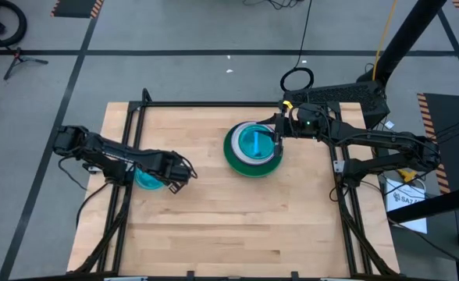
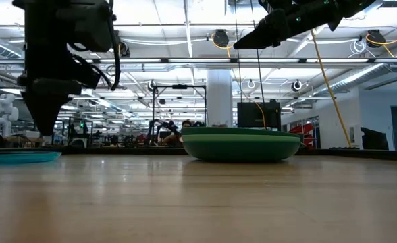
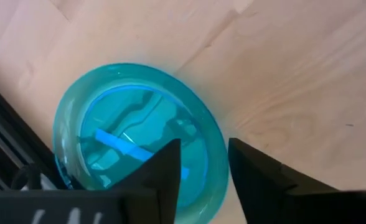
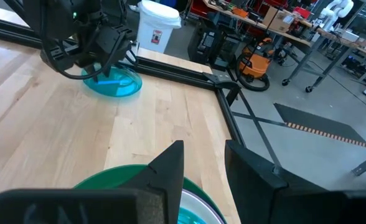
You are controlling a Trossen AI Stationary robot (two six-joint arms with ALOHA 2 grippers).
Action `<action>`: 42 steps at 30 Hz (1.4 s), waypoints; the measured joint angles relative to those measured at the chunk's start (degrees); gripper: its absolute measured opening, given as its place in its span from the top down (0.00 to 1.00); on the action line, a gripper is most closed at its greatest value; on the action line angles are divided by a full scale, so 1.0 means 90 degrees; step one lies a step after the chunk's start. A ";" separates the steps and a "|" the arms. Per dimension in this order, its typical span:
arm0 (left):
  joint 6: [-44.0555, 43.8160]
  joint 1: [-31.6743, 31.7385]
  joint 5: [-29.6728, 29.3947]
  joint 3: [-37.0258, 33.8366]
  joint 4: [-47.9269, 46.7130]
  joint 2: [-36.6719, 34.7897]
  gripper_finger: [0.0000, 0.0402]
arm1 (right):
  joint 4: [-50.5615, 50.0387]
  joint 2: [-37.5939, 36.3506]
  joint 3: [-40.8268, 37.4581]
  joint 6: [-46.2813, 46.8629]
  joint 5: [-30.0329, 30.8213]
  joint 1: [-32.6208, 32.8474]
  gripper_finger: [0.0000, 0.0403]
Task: Stack plastic plates
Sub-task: Stack the blue plate on the blue plate
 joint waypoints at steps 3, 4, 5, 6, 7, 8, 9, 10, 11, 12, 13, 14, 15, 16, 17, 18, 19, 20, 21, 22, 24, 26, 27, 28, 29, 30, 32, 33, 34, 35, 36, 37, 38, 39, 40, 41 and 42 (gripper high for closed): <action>-0.0120 0.0000 0.0021 -0.0349 0.0339 0.0000 0.63 | 0.0000 0.0000 0.0000 0.0000 0.0000 -0.0001 0.72; -0.0161 0.0001 0.0068 -0.0478 0.0509 0.0000 0.62 | 0.0000 0.0000 0.0000 0.0000 0.0000 0.0000 0.72; -0.0199 0.0003 0.0107 -0.0588 0.0649 0.0002 0.62 | 0.0000 0.0000 0.0000 0.0000 0.0000 0.0000 0.72; -0.0241 0.0003 0.0139 -0.0699 0.0782 0.0002 0.62 | 0.0000 0.0000 0.0000 0.0000 0.0000 0.0000 0.72; -0.0265 0.0003 0.0191 -0.0786 0.0905 0.0002 0.62 | 0.0000 0.0000 0.0000 0.0010 0.0000 -0.0001 0.72; -0.0272 0.0003 0.0230 -0.0845 0.1016 0.0002 0.62 | 0.0000 0.0000 0.0000 0.0034 0.0000 -0.0001 0.72; -0.0272 0.0003 0.0249 -0.0878 0.1081 0.0002 0.62 | 0.0000 0.0000 0.0000 0.0057 0.0000 0.0000 0.72; -0.0272 0.0003 0.0264 -0.0884 0.1076 0.0002 0.62 | 0.0000 0.0000 0.0000 0.0075 0.0000 -0.0001 0.72; -0.0274 0.0003 0.0266 -0.0884 0.1071 0.0002 0.62 | 0.0000 0.0000 0.0000 0.0095 0.0000 -0.0001 0.72; -0.0274 0.0003 0.0267 -0.0884 0.1077 0.0002 0.62 | 0.0000 0.0000 0.0000 0.0102 0.0000 -0.0001 0.72; -0.0271 0.0003 0.0267 -0.0884 0.1078 0.0002 0.62 | 0.0000 0.0000 0.0000 0.0102 0.0000 0.0000 0.72; -0.0265 0.0003 0.0269 -0.0884 0.1074 0.0002 0.62 | 0.0000 0.0002 0.0000 0.0100 0.0000 -0.0001 0.72; -0.0259 0.0003 0.0270 -0.0884 0.1075 0.0002 0.62 | 0.0000 0.0000 0.0000 0.0100 0.0000 -0.0001 0.72; -0.0257 0.0003 0.0271 -0.0884 0.1076 0.0002 0.62 | 0.0002 0.0000 0.0000 0.0100 0.0000 -0.0001 0.72; -0.0252 0.0003 0.0271 -0.0884 0.1076 0.0002 0.62 | 0.0001 0.0000 0.0000 0.0102 0.0000 -0.0001 0.72; -0.0234 0.0003 0.0271 -0.0884 0.1076 0.0002 0.62 | 0.0002 0.0002 0.0000 0.0106 0.0000 -0.0001 0.72; -0.0212 0.0003 0.0271 -0.0884 0.1075 0.0002 0.62 | 0.0001 0.0002 0.0000 0.0104 0.0000 -0.0001 0.72; -0.0200 0.0003 0.0267 -0.0884 0.1074 0.0002 0.62 | 0.0000 0.0001 0.0000 0.0104 0.0000 -0.0001 0.72; -0.0189 0.0003 0.0261 -0.0884 0.1075 0.0002 0.62 | 0.0001 0.0002 0.0000 0.0104 0.0000 -0.0001 0.72; -0.0190 0.0003 0.0239 -0.0884 0.1076 0.0002 0.62 | 0.0001 0.0002 0.0000 0.0104 0.0000 -0.0001 0.72; -0.0199 0.0000 0.0139 -0.0884 0.1089 0.0002 0.62 | 0.0002 0.0002 0.0000 0.0107 0.0000 0.0001 0.72; -0.0218 0.0000 0.0050 -0.0942 0.1234 0.0000 0.62 | 0.0000 0.0002 0.0000 0.0104 0.0000 -0.0001 0.72; -0.0234 0.0000 0.0043 -0.1021 0.1342 0.0000 0.62 | 0.0001 0.0002 0.0000 0.0104 0.0000 -0.0001 0.72; -0.0269 0.0000 0.0043 -0.1119 0.1465 0.0000 0.62 | 0.0000 0.0002 0.0000 0.0107 0.0000 -0.0001 0.72; -0.0291 0.0000 0.0047 -0.1212 0.1584 0.0000 0.62 | 0.0000 0.0002 0.0000 0.0109 0.0000 0.0000 0.72; -0.0321 0.0000 0.0046 -0.1275 0.1673 -0.0003 0.62 | 0.0001 0.0002 0.0000 0.0110 0.0000 -0.0001 0.72; -0.0340 0.0000 0.0032 -0.1333 0.1726 -0.0023 0.62 | 0.0000 0.0002 0.0000 0.0117 0.0000 -0.0001 0.72; -0.0331 0.0000 0.0021 -0.1328 0.1726 -0.0019 0.62 | 0.0002 0.0002 0.0000 0.0117 0.0000 -0.0001 0.72; -0.0305 0.0000 0.0013 -0.1330 0.1734 -0.0019 0.62 | 0.0000 0.0002 0.0000 0.0117 0.0000 0.0001 0.72; -0.0255 0.0000 0.0001 -0.1323 0.1735 -0.0019 0.62 | 0.0000 0.0002 0.0000 0.0117 0.0000 0.0001 0.72; -0.0210 0.0000 -0.0013 -0.1307 0.1729 -0.0013 0.63 | 0.0001 0.0002 0.0000 0.0117 0.0000 0.0000 0.72; -0.0170 0.0000 -0.0032 -0.1294 0.1730 -0.0007 0.64 | 0.0002 0.0002 0.0000 0.0117 0.0000 0.0001 0.72; -0.0142 -0.0002 -0.0039 -0.1292 0.1747 -0.0005 0.66 | 0.0002 0.0002 0.0000 0.0117 0.0000 0.0001 0.72; -0.0099 -0.0002 -0.0039 -0.1292 0.1763 -0.0005 0.69 | 0.0002 0.0002 0.0000 0.0117 0.0000 0.0001 0.72; -0.0095 -0.0002 -0.0039 -0.1292 0.1774 -0.0005 0.71 | 0.0002 0.0002 0.0000 0.0117 0.0000 0.0001 0.72; -0.0094 -0.0002 -0.0038 -0.1292 0.1787 -0.0005 0.75 | 0.0002 0.0002 0.0000 0.0117 0.0000 0.0001 0.72; -0.0091 -0.0002 -0.0037 -0.1292 0.1798 -0.0005 0.78 | 0.0002 0.0002 0.0000 0.0117 0.0000 0.0001 0.72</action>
